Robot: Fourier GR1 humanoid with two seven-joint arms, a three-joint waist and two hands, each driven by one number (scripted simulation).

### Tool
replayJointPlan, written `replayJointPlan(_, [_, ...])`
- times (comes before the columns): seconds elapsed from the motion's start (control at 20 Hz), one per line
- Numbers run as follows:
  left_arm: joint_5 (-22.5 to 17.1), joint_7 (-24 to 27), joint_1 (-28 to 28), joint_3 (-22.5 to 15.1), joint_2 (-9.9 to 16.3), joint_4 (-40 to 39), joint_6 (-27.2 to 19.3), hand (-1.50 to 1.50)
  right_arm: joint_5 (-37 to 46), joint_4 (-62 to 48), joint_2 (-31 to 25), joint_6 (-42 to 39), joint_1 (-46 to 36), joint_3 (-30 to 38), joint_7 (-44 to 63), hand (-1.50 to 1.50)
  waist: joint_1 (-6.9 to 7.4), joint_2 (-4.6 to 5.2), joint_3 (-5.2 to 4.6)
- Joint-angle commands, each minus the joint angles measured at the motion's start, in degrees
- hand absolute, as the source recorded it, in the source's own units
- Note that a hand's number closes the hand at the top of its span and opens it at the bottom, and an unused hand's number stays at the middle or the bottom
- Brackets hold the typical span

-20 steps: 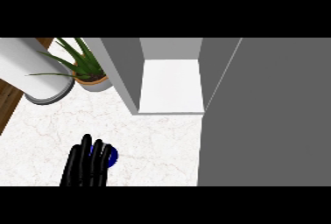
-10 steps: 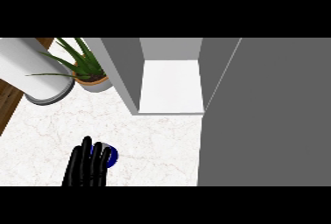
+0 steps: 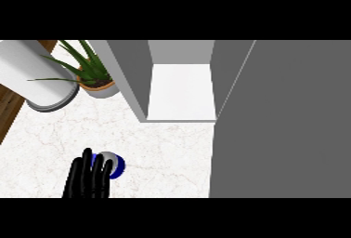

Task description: Pick up the bottled water, place it into the cabinet and close the cabinet

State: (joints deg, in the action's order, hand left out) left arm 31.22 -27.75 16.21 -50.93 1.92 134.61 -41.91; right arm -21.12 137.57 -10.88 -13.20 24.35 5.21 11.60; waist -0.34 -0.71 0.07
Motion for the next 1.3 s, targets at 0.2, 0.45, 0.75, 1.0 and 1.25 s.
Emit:
replayJointPlan(0.2, [6.3, 1.3, 4.9, -2.1, 1.3, 5.1, -4.2, -1.5, -9.8, 11.9, -0.2, 1.8, 2.1, 2.5, 5.9, -1.5, 0.2, 0.15, -0.08])
replayJointPlan(0.45, [-1.0, 4.5, 9.9, 1.6, 9.3, 5.9, -6.1, -1.5, -10.2, 8.9, 0.9, -4.5, 8.0, 4.3, -1.1, -1.5, -0.54, 0.13, -0.11])
replayJointPlan(0.75, [-6.0, 7.1, 8.7, 6.2, 9.5, -0.8, -8.7, -1.5, -13.5, 11.2, 0.5, -4.7, 9.6, 5.9, 0.2, -1.5, -1.1, 0.29, -0.21])
replayJointPlan(1.0, [-15.8, 11.6, 9.2, 13.0, 16.4, -0.1, -6.0, -1.5, -13.5, 10.4, 0.7, -5.4, 10.3, 5.8, -0.5, -1.5, -0.63, 0.32, -0.27])
replayJointPlan(1.25, [-24.4, 19.3, 6.3, 18.9, 15.3, -10.0, -4.4, -1.5, -13.2, 10.3, 0.8, -5.0, 9.4, 5.8, -1.2, -1.5, -0.4, 0.49, -0.37])
